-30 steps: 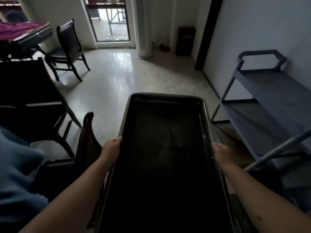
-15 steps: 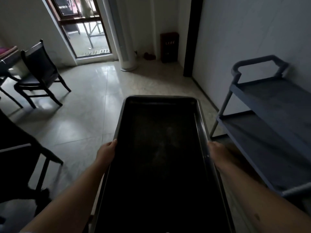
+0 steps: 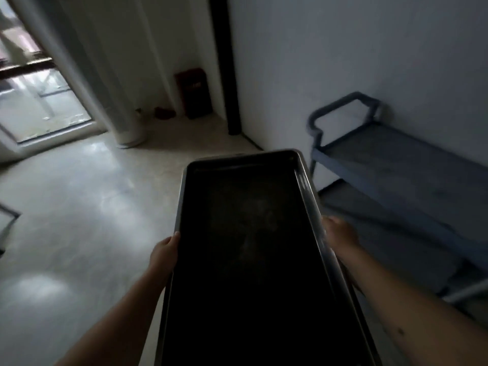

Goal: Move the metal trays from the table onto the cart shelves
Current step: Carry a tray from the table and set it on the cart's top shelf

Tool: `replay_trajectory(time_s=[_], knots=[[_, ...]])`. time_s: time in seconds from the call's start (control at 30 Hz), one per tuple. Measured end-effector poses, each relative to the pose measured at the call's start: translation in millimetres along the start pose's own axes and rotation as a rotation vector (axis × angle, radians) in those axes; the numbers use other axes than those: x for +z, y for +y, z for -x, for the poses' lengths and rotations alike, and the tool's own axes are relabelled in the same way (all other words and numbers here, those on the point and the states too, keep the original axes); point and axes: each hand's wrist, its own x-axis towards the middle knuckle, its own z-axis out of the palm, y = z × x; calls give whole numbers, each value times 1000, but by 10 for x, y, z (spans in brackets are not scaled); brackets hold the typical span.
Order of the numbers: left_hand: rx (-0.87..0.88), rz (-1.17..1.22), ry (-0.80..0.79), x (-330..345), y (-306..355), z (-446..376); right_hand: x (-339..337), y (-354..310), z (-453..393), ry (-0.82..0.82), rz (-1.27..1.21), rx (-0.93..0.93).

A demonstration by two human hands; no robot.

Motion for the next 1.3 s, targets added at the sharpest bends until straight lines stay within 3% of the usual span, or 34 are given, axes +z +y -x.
replay_trajectory(time_s=[0.33,0.47,0.6,0.93,1.17,1.3], knots=[[376,-342,-588,1798,1523,-888,-596,869,602,610,-393,452],[493,-446,-748,2483,1809,-816,-632,1214,963,724,-437,576],[498,-506,-875,2839,1921,-750,-815,1247,1021,795,-474,647],[380,-439,-859,3353,2086,-935,-1112,1427,457,741,-419,600],[283,-305,-713,4208,2564,-1033,-2115,1750,-1035,633,-257,428],[203,-236,-576,4543,2775,-1019,-2728,1817,-1935,484,-150,369]])
